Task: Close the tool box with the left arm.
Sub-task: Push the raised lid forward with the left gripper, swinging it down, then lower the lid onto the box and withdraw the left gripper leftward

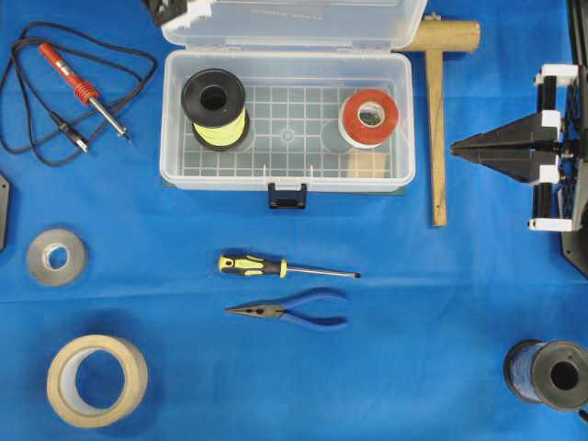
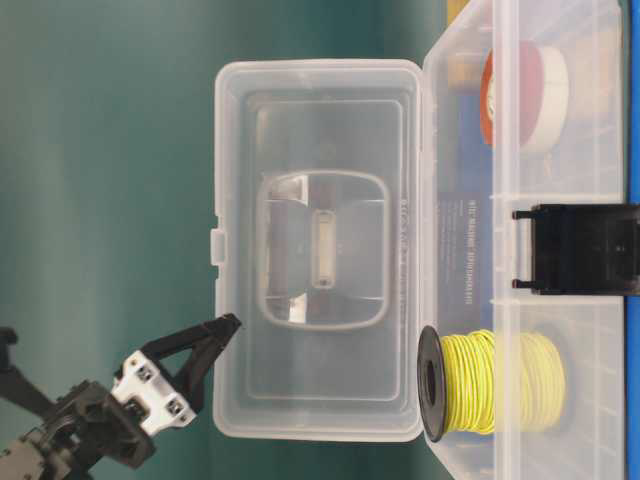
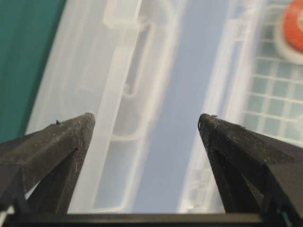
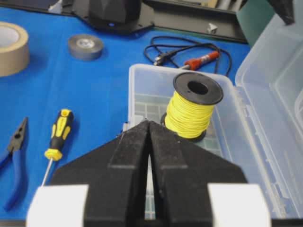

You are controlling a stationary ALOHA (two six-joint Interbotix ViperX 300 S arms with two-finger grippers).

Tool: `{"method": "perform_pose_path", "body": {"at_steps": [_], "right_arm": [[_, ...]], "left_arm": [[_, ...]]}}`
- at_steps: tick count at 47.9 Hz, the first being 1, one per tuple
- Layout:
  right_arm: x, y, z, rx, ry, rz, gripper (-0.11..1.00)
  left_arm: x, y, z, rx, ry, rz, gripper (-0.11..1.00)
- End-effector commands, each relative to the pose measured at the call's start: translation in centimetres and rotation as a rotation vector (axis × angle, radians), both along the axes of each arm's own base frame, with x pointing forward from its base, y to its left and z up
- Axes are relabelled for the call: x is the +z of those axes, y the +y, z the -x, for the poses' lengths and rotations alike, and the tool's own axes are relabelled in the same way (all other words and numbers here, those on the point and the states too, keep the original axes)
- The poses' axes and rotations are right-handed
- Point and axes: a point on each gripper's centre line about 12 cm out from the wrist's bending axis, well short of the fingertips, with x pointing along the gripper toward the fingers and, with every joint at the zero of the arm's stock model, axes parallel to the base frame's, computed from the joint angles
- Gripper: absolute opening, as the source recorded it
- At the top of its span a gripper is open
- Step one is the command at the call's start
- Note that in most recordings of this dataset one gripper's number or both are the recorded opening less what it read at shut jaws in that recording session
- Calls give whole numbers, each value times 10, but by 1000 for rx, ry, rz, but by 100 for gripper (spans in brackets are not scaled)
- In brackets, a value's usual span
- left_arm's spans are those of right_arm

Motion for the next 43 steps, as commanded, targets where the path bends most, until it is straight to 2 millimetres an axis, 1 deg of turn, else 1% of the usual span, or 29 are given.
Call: {"method": "perform_pose_path", "body": {"at_steps": [1,14,18,25,38,43], "right_arm": [[5,-1,-2,-2,-12,1,0],[5,-1,-2,-2,-12,1,0],[5,-1,-2,-2,-12,0,0],[5,0,-2,-1,-12,3,0],[5,-1,-2,-3,-14,1,0],[5,-1,-2,-3,-14,0,0]], "left_arm": [[-8,-25,-3,-32,29,53,92],[-7,-67,2,-121,27,65,92],[-4,-76,6,-140,19,62,92],[-4,-91,12,-172,17,66,92],[-6,-137,18,-296,15,77,91],[-3,-157,20,-355,4,73,91]]}}
